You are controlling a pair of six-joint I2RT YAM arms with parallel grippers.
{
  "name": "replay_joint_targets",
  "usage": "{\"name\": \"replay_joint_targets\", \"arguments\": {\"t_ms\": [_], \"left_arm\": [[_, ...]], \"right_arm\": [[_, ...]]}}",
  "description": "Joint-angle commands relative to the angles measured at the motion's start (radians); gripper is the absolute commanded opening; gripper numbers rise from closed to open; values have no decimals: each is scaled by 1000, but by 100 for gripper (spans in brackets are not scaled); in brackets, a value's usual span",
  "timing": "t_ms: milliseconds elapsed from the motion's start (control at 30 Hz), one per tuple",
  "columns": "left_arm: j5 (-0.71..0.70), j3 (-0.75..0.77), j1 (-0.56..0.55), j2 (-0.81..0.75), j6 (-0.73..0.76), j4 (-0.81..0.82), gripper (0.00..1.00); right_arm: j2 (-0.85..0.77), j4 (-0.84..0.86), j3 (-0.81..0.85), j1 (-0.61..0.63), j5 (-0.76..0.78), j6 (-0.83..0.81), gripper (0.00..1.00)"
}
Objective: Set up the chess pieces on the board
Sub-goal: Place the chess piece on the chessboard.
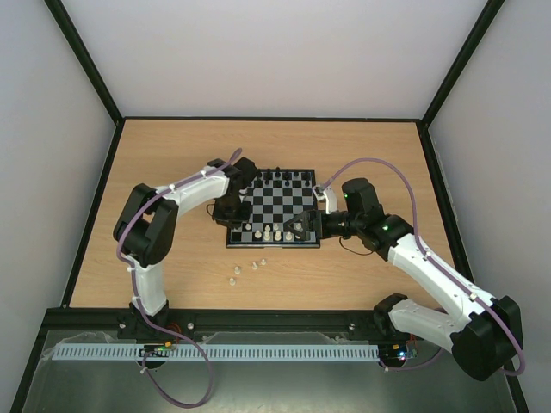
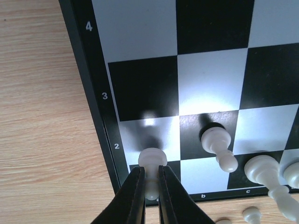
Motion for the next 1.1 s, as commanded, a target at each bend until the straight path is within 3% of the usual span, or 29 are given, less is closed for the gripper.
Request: {"name": "replay_joint_targets", "arguments": {"t_ms": [0,767,1067], "left_arm": [[-7,41,6,21,16,-27,4],[-17,38,11,38,27,-41,7],[-12,33,13,37,25,-38,18]], "right_arm": [[-19,-16,-13,-1,-22,-15,99],[-16,-12,-17,-1,-28,-15,99],[-16,-8,-19,-2,-36,-13,99]]}}
